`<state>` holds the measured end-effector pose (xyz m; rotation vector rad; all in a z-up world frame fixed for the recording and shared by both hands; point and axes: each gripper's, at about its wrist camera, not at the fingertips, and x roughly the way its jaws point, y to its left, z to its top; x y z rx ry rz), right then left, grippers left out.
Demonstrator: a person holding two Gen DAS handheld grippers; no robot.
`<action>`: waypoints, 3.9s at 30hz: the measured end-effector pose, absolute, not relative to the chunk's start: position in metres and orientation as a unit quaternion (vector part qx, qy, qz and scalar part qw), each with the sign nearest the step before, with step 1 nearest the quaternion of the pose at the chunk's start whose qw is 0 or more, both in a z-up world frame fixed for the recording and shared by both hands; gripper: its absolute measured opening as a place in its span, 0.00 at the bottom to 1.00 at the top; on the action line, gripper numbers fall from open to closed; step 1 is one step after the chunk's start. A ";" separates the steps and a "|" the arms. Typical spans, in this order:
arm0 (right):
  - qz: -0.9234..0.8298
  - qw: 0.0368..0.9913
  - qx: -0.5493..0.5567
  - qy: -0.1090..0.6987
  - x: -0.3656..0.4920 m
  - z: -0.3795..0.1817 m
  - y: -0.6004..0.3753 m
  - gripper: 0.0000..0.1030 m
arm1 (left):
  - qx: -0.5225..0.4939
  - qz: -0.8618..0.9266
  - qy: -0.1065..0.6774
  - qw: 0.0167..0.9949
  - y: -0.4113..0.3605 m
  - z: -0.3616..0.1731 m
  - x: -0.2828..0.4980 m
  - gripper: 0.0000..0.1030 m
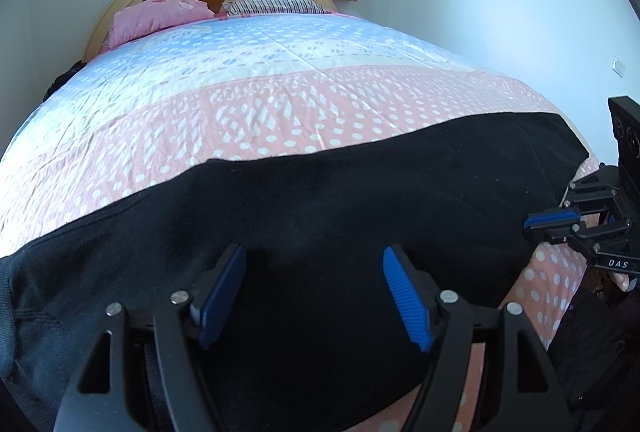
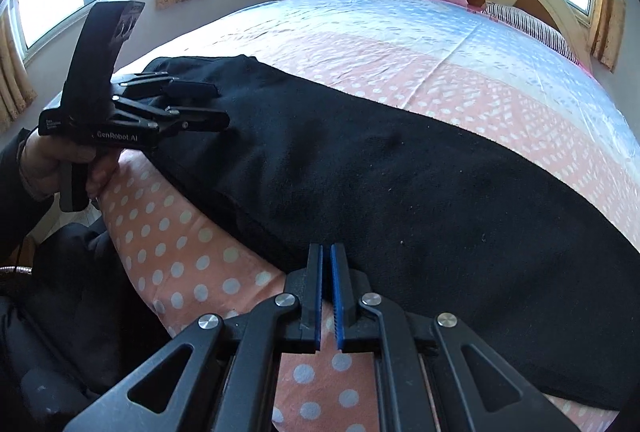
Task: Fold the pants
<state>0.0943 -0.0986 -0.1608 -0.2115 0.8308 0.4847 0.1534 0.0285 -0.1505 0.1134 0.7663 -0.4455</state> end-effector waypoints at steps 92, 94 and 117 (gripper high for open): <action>0.281 0.820 0.145 0.477 0.271 -0.138 -0.019 0.42 | 0.040 -0.071 0.380 0.921 0.112 -0.160 0.144 0.98; 0.290 0.825 0.127 0.468 0.248 -0.131 -0.030 0.42 | 0.039 -0.071 0.381 0.921 0.112 -0.160 0.145 0.98; 0.294 0.860 0.061 0.413 0.123 -0.139 -0.083 0.42 | 0.025 -0.052 0.376 0.925 0.117 -0.153 0.155 1.00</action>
